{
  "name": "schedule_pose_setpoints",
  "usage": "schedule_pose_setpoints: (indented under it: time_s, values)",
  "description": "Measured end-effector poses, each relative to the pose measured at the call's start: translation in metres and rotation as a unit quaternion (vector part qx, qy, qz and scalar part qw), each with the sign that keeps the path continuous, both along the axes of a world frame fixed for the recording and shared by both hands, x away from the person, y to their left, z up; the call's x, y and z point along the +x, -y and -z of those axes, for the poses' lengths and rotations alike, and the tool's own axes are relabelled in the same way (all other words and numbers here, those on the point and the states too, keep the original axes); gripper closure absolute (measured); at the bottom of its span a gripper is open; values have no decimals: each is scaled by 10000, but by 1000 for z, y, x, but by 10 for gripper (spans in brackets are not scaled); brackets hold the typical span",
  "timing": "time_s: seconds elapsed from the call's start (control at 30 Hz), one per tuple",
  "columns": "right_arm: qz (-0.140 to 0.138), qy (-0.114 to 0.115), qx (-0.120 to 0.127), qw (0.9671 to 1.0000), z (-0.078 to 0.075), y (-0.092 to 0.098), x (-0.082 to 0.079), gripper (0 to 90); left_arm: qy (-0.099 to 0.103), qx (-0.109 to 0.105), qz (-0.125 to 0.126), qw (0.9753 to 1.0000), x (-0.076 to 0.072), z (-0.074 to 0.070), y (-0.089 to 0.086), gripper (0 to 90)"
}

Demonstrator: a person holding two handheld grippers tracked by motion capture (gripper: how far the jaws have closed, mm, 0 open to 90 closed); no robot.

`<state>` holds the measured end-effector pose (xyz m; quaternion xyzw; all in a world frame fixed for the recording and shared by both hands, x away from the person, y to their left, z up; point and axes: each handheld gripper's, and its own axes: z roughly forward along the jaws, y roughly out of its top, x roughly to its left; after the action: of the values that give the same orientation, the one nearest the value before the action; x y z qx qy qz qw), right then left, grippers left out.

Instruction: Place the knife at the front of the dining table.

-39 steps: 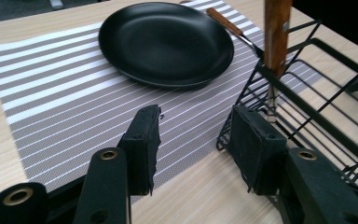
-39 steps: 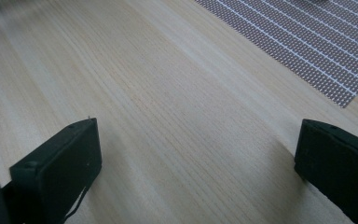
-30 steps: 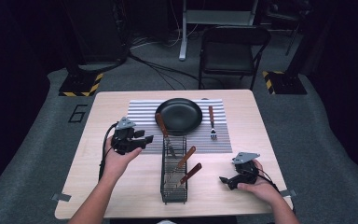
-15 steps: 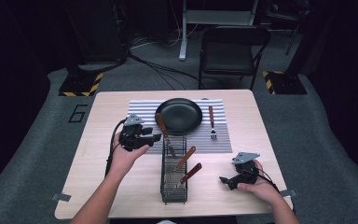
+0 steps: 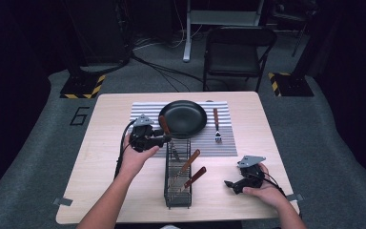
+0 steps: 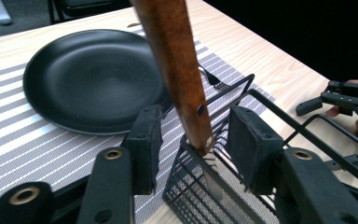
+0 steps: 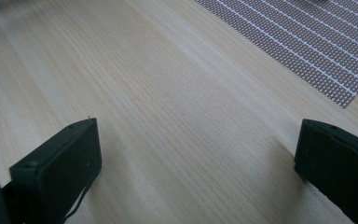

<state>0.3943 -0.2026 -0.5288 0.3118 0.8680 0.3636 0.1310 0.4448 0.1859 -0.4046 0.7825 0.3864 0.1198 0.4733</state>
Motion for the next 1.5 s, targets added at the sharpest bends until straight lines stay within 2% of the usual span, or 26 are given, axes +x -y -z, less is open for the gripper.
schedule_pose_setpoints:
  time_s: [0.2, 0.3, 0.4, 0.7, 0.93, 1.0, 1.07, 1.27, 1.5]
  values:
    - [-1, -1, 4, 10000, 0, 0, 0, 0, 8, 149, 45, 9999, 2, 3, 4, 681]
    - [0, 1, 2, 10000, 0, 0, 0, 0, -15, 36, 8, 10000, 2, 2, 3, 699]
    - [-1, 0, 0, 10000, 0, 0, 0, 0, 2, 50, 20, 10000, -1, 1, 2, 729]
    - [0, 0, 1, 10000, 0, 0, 0, 0, 268, 144, 137, 9994, -15, -3, 10, 749]
    - [-7, 2, 0, 10000, 0, 0, 0, 0, 254, -10, 299, 9992, -19, 1, 19, 783]
    - [-7, 1, -1, 10000, 0, 0, 0, 0, 196, -19, 321, 9993, -19, 4, 21, 787]
    - [-5, 0, 0, 10000, 0, 0, 0, 0, 231, 13, 349, 9991, -20, 5, 22, 789]
    - [-6, -1, -3, 10000, 0, 0, 0, 0, 269, 1, 410, 9988, -21, 5, 27, 798]
    - [-15, -1, -1, 10000, 0, 0, 0, 0, 188, 26, 405, 9990, -20, 3, 27, 802]
